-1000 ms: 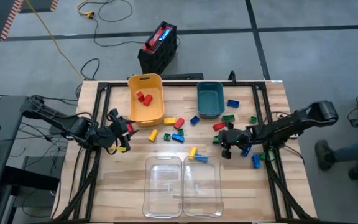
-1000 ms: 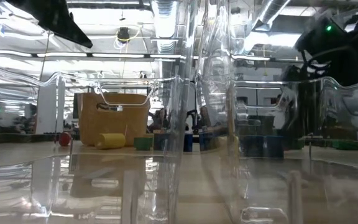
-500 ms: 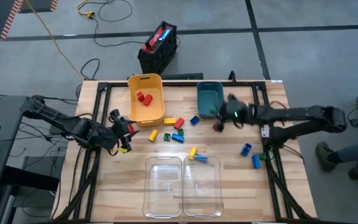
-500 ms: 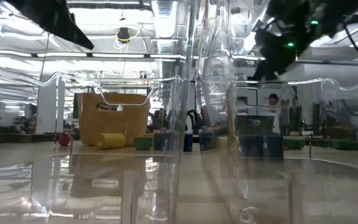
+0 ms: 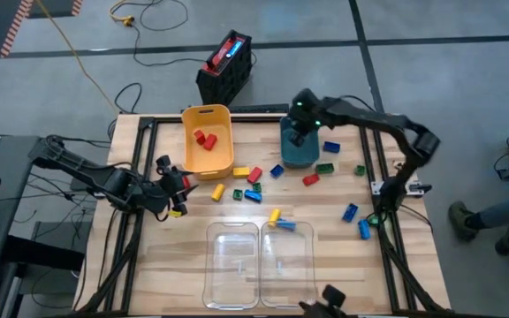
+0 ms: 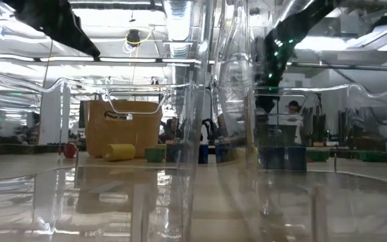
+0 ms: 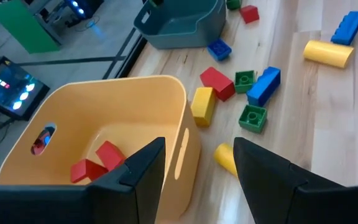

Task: Sort blocks
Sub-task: Put the green game piece into the blue bin

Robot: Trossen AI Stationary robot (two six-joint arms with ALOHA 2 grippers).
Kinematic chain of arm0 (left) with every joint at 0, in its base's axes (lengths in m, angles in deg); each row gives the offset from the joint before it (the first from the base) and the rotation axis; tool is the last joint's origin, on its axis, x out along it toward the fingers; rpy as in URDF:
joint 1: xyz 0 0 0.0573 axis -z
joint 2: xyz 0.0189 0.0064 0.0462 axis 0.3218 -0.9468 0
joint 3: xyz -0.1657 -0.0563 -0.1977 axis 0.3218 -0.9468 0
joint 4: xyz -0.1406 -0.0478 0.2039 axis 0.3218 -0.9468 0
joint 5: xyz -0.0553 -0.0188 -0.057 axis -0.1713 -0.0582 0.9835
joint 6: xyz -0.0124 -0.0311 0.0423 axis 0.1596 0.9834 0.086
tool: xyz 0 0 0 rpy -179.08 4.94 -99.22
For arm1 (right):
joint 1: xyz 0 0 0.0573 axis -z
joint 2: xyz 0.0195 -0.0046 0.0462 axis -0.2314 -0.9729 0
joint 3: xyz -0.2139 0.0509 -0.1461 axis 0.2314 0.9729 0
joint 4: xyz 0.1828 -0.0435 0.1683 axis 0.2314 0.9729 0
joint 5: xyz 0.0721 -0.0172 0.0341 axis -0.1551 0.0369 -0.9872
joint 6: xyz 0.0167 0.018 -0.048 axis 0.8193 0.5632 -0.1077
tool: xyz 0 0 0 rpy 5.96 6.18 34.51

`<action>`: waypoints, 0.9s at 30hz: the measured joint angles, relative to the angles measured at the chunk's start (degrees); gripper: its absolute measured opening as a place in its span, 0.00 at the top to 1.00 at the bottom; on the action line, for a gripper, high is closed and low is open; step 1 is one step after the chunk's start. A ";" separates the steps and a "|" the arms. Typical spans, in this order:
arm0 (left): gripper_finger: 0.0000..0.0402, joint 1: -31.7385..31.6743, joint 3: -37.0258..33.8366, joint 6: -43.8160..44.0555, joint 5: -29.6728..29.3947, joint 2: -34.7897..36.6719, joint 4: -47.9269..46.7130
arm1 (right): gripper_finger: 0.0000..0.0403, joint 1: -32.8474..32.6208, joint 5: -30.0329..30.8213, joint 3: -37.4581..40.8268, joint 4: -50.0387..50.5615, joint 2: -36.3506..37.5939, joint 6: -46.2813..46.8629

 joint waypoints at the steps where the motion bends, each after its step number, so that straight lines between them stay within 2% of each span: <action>1: 0.54 0.00 0.00 0.40 -0.01 0.00 -0.40 | 0.79 -0.02 -0.67 -1.17 1.40 -1.58 -0.12; 5: 0.54 0.00 0.00 2.39 -0.02 0.00 -2.40 | 0.79 -0.67 -1.61 -2.61 5.76 -4.62 -1.04; 14: 0.54 0.00 0.00 3.23 -0.16 0.00 -3.41 | 0.78 -0.40 -3.91 -2.78 14.99 -4.91 0.50; 19: 0.54 0.00 0.00 3.17 -0.17 0.00 -3.29 | 0.78 -1.94 -4.46 -2.65 15.92 -5.68 0.50; 22: 0.54 0.00 0.00 3.16 -0.16 0.00 -3.30 | 0.73 -2.36 -4.50 -2.67 15.71 -5.35 0.55; 27: 0.54 0.00 0.00 2.93 0.10 0.00 -3.30 | 0.58 -2.27 -4.48 -2.67 15.92 -5.24 0.55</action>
